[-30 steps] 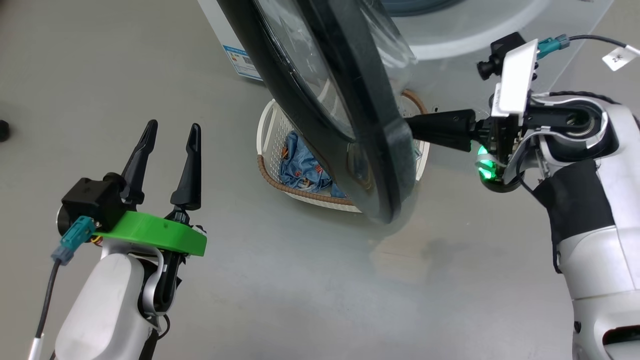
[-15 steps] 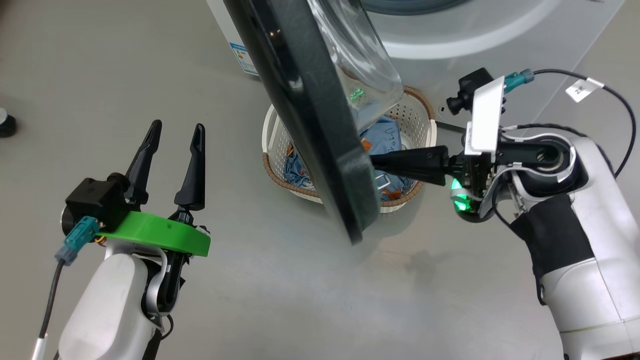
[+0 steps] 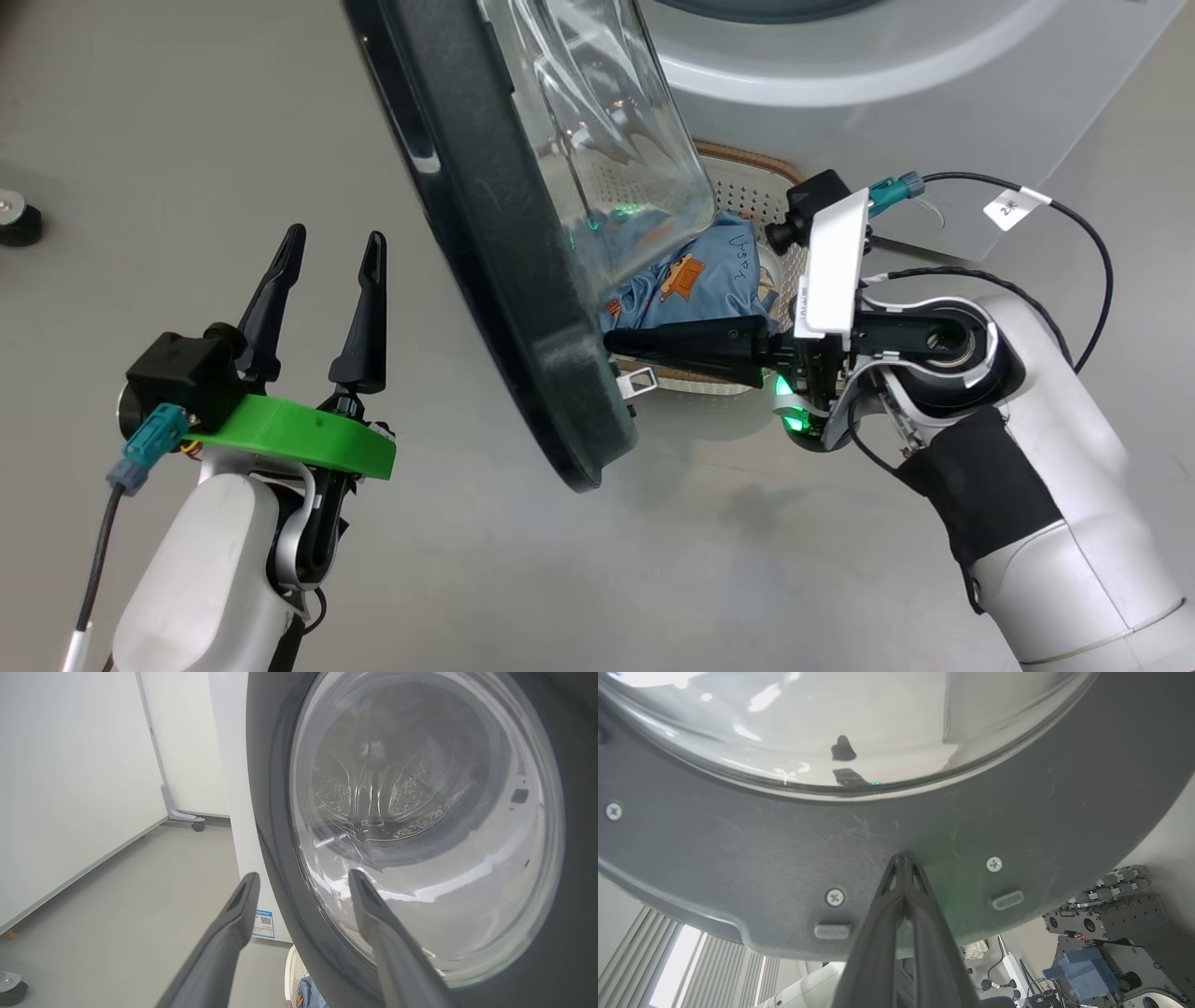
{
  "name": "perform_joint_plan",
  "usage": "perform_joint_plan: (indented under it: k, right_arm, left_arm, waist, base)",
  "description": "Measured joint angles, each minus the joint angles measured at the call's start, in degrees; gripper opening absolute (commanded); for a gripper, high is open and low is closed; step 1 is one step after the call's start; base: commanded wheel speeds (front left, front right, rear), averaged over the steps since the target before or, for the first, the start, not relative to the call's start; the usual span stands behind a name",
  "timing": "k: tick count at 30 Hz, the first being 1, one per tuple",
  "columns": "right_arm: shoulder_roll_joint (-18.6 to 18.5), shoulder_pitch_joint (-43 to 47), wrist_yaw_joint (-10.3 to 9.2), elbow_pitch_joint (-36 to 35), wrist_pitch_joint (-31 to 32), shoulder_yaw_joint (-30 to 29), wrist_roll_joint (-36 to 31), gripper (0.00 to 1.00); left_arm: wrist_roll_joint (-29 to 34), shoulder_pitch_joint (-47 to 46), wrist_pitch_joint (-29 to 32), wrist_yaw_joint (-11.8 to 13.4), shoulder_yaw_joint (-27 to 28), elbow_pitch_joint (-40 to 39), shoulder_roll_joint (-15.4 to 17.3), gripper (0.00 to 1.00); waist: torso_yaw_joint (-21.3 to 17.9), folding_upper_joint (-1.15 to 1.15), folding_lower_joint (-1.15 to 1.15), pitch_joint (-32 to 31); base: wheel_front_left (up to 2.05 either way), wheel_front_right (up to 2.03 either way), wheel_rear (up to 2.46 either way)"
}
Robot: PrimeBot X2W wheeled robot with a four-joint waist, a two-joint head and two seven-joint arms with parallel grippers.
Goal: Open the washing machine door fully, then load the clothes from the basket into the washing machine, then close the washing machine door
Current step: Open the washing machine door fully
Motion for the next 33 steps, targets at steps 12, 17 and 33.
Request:
perform_joint_plan:
  k: [12,17,33]
  right_arm:
    - [-0.02,0.05,0.01,-1.13,-6.46,6.66,3.92,0.0]
    - [-0.04,0.05,0.01,-1.13,-8.82,8.71,5.23,0.0]
    - [0.12,-0.03,1.09,0.8,-13.95,10.5,7.01,0.0]
  left_arm:
    - [0.0,-0.07,0.0,0.0,0.0,0.19,-0.35,1.0]
    - [0.0,-0.09,0.0,0.0,0.02,0.25,-0.62,1.0]
    - [0.0,-0.09,0.0,0.0,1.32,0.77,-0.81,1.0]
  waist:
    - [0.44,0.0,0.0,-0.06]
    - [0.64,0.0,0.0,-0.12]
    - [0.18,0.0,0.0,-1.66]
  base:
    - [0.0,0.0,0.0]
    - [0.0,0.0,0.0]
    - [0.0,0.0,0.0]
